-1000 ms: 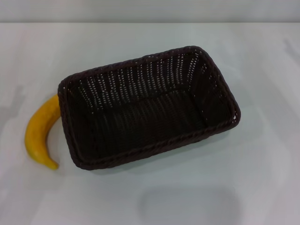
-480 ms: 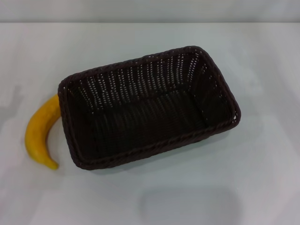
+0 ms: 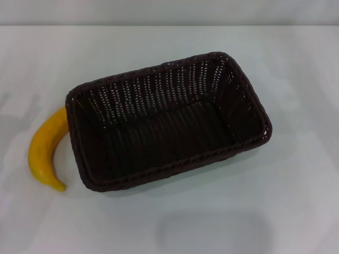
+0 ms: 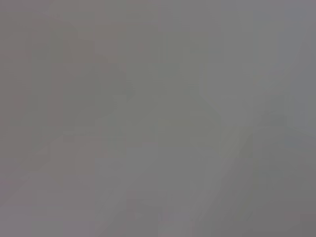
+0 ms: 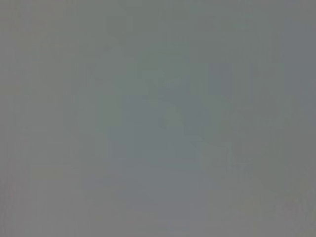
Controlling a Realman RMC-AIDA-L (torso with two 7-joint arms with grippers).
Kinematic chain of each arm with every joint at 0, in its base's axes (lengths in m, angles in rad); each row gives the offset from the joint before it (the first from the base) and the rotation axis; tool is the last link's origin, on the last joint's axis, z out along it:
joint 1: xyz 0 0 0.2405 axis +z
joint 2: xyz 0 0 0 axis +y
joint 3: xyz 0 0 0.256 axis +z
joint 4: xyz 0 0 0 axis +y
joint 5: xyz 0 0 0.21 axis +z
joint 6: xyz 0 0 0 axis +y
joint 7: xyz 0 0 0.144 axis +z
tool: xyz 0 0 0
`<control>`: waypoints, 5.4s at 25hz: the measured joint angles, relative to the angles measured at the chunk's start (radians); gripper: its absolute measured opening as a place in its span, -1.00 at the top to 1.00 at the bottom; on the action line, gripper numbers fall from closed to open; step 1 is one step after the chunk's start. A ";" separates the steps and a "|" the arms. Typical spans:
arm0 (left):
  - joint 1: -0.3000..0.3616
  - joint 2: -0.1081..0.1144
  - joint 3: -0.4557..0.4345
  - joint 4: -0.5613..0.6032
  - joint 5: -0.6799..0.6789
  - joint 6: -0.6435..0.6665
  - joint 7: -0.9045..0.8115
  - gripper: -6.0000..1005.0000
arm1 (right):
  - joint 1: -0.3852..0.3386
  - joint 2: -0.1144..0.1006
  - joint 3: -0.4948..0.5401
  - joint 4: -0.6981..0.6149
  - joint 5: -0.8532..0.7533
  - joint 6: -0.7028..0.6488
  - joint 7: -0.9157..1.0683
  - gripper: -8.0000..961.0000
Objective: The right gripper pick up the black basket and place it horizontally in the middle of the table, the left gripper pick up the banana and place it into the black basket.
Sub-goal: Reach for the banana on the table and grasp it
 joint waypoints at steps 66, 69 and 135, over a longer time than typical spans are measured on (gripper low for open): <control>-0.020 0.000 -0.106 0.803 1.559 -0.006 -1.403 -0.72 | 0.010 -0.007 -0.096 -0.118 -0.070 -0.010 0.088 -0.66; -0.040 0.001 -0.107 0.760 1.560 -0.012 -1.400 -0.72 | 0.010 -0.007 -0.097 -0.116 -0.070 -0.010 0.088 -0.66; -0.100 0.009 -0.162 0.619 1.597 0.010 -1.382 -0.24 | 0.010 -0.003 -0.111 -0.149 -0.070 -0.012 0.088 -0.66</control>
